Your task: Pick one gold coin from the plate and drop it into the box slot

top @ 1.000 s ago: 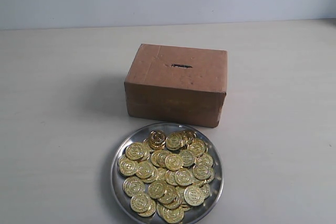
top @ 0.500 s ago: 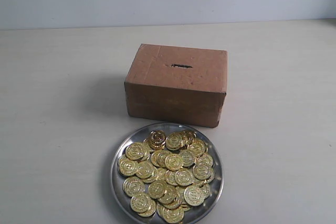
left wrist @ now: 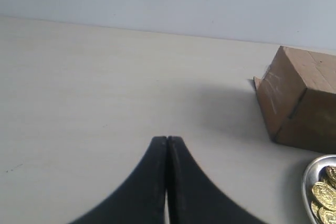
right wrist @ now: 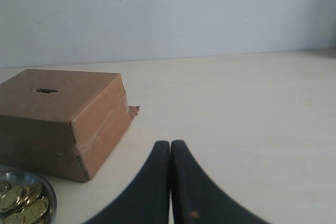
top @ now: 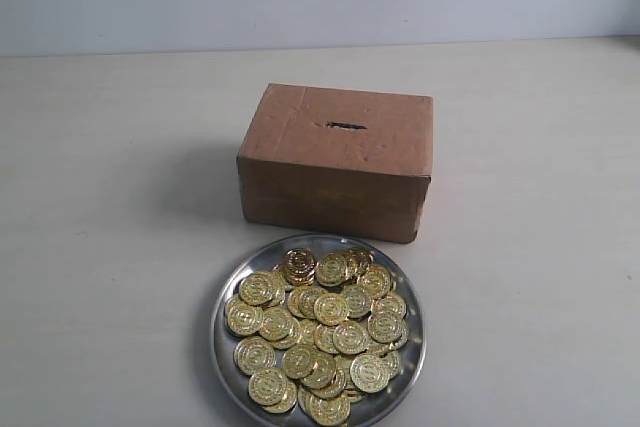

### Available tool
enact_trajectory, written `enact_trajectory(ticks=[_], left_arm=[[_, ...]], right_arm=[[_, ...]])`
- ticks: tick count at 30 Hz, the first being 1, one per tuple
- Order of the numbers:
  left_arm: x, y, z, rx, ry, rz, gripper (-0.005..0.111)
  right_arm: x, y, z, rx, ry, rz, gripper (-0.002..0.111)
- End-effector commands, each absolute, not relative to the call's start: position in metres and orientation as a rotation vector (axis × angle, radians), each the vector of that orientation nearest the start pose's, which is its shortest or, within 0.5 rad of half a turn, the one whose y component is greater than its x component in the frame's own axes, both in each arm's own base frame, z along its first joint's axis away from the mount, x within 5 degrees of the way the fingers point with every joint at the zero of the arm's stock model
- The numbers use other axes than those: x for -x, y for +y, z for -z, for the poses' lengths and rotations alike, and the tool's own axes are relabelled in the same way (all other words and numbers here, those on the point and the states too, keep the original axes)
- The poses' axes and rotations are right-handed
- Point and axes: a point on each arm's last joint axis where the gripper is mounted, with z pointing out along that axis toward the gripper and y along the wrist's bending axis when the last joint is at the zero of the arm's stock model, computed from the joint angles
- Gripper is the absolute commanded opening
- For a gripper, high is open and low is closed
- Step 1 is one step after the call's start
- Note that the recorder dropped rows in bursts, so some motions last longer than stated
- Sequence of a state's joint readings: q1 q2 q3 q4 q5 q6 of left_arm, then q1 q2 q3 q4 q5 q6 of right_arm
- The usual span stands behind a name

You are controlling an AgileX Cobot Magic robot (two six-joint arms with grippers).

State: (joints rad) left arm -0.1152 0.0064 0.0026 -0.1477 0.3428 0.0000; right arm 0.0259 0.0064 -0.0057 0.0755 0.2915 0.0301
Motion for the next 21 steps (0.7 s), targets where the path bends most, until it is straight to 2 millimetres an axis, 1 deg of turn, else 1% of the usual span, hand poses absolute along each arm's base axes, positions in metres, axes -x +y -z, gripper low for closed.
enact_trajectory(ticks=[1, 21], left_arm=[[-0.0526, -0.0101, -0.1824, -0.003, 1.830, 0.223, 0.000], [-0.0524, -0.0097, -0.1813, -0.017, 1.842, 0.206, 0.000]], right_arm=[[-0.0546, 0.0031, -0.1872, -0.053, 1.771, -0.106, 0.000], [-0.0546, 0.0031, -0.1872, -0.053, 1.771, -0.106, 0.000]])
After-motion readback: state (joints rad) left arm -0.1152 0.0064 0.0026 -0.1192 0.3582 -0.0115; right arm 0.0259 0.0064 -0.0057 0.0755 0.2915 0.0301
